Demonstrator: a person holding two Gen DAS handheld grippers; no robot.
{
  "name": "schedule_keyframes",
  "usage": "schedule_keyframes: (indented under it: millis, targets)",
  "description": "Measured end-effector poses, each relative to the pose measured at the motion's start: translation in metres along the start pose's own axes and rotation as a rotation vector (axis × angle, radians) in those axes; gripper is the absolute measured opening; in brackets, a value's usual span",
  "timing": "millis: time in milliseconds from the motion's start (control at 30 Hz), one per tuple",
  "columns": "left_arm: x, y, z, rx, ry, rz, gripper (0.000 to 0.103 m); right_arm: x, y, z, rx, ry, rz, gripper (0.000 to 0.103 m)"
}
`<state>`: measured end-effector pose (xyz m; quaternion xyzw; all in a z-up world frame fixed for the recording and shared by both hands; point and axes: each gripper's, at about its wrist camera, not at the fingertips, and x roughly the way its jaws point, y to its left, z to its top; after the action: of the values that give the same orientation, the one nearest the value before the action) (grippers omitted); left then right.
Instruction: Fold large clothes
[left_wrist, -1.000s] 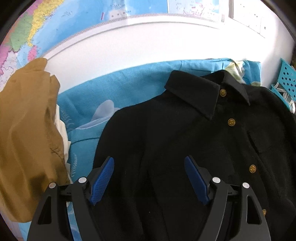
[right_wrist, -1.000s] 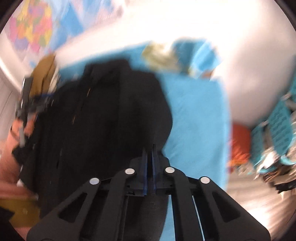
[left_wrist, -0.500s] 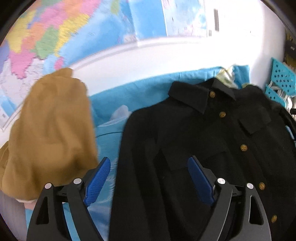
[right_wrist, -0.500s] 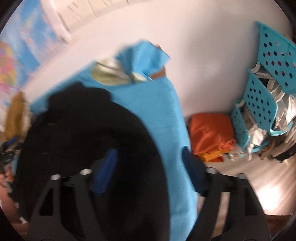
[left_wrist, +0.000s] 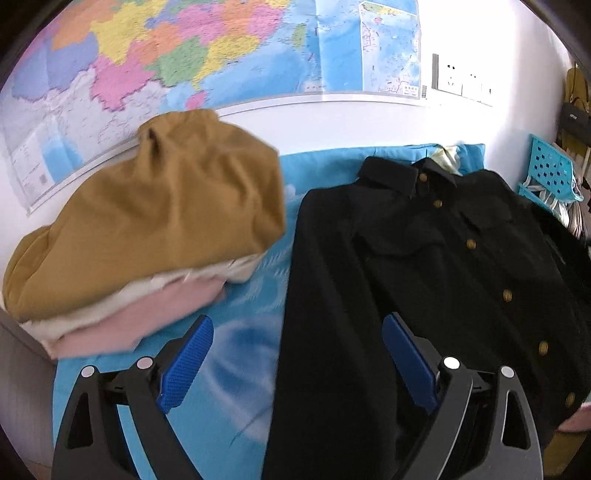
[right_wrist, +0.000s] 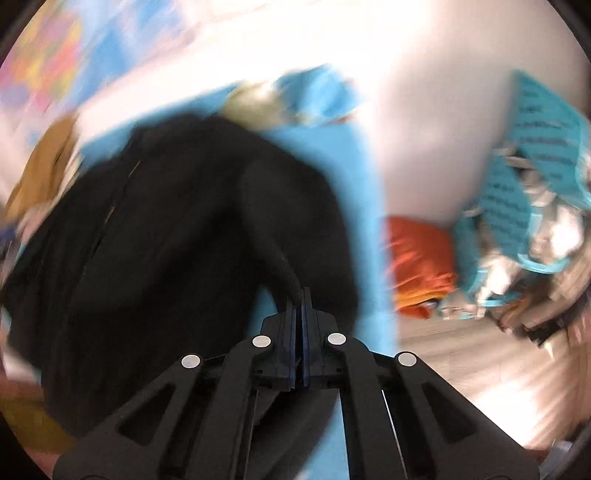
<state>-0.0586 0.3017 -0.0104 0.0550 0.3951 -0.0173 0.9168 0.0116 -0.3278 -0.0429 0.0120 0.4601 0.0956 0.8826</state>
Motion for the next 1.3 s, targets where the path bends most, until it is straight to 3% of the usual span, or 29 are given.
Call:
schedule_keyframes:
  millis: [67,167,233,333,400,433,467,500,533,567,600,667,700,733,800,833,867,967,1033,1133,1200,1233,1300]
  targets:
    - [-0.005,0.003,-0.013,0.014,0.009,-0.009,0.094,-0.007,-0.019,0.006,0.058,-0.041,-0.051,0.002]
    - [-0.007,0.002,-0.031,0.045,0.028,-0.038,0.096,0.014,-0.042,0.004,0.148,-0.016,-0.064,0.002]
    - [-0.001,-0.002,-0.044,0.056,0.063,-0.067,0.096,0.034,-0.044,-0.002,0.156,0.021,-0.073,0.003]
    - [0.007,-0.009,-0.061,0.082,0.097,-0.043,0.095,0.043,-0.04,-0.006,0.165,0.009,-0.095,0.006]
    - [0.009,-0.009,-0.067,0.092,0.098,-0.011,0.083,0.032,-0.041,-0.006,0.186,-0.013,-0.077,0.026]
    - [0.01,-0.007,-0.069,0.083,0.102,0.013,0.062,0.025,-0.039,-0.005,0.195,-0.029,-0.066,0.048]
    - [0.01,-0.005,-0.068,0.076,0.105,0.024,0.034,0.015,-0.033,-0.005,0.189,-0.055,-0.065,0.055]
    - [0.01,0.0,-0.066,0.064,0.106,0.069,0.024,0.005,-0.028,-0.005,0.163,-0.073,-0.076,0.057]
    - [0.009,0.008,-0.063,0.053,0.099,0.141,0.022,-0.005,-0.019,-0.006,0.125,-0.095,-0.103,0.064]
    - [0.007,0.017,-0.058,0.031,0.088,0.208,0.022,-0.021,-0.005,-0.008,0.068,-0.137,-0.148,0.073]
    - [0.004,0.024,-0.054,0.005,0.084,0.248,0.025,-0.031,0.005,-0.009,0.034,-0.171,-0.168,0.074]
    - [0.0,0.044,-0.046,-0.073,0.103,0.39,0.06,-0.053,0.026,-0.013,-0.029,-0.232,-0.158,0.074]
    - [-0.005,0.047,-0.045,-0.081,0.1,0.444,0.063,-0.066,0.039,-0.019,-0.069,-0.262,-0.117,0.075]
    - [-0.013,0.044,-0.045,-0.064,0.068,0.452,0.063,-0.075,0.05,-0.026,-0.107,-0.28,-0.072,0.076]
    - [-0.033,0.032,-0.051,-0.052,-0.005,0.332,0.075,-0.083,0.072,-0.043,-0.202,-0.28,0.03,0.077]
    - [-0.043,0.026,-0.056,-0.051,-0.037,0.205,0.083,-0.084,0.079,-0.051,-0.239,-0.266,0.062,0.078]
    - [-0.057,0.016,-0.064,-0.038,-0.087,0.056,0.084,-0.082,0.085,-0.06,-0.274,-0.242,0.086,0.078]
    - [-0.08,-0.009,-0.084,0.04,-0.154,-0.134,0.084,-0.072,0.103,-0.096,-0.374,-0.134,0.136,0.078]
    - [-0.091,-0.029,-0.098,0.094,-0.182,-0.262,0.09,-0.068,0.111,-0.115,-0.426,-0.088,0.149,0.084]
    - [-0.096,-0.062,-0.116,0.189,-0.167,-0.314,0.094,-0.072,0.128,-0.144,-0.515,-0.061,0.162,0.093]
    - [-0.085,-0.079,-0.126,0.227,-0.121,-0.333,0.094,-0.065,0.136,-0.156,-0.56,-0.083,0.101,0.093]
    - [-0.08,-0.083,-0.132,0.243,-0.098,-0.317,0.094,-0.059,0.138,-0.159,-0.569,-0.082,0.057,0.092]
    - [-0.065,-0.095,-0.135,0.273,-0.053,-0.279,0.094,-0.045,0.143,-0.153,-0.577,-0.081,0.006,0.08]
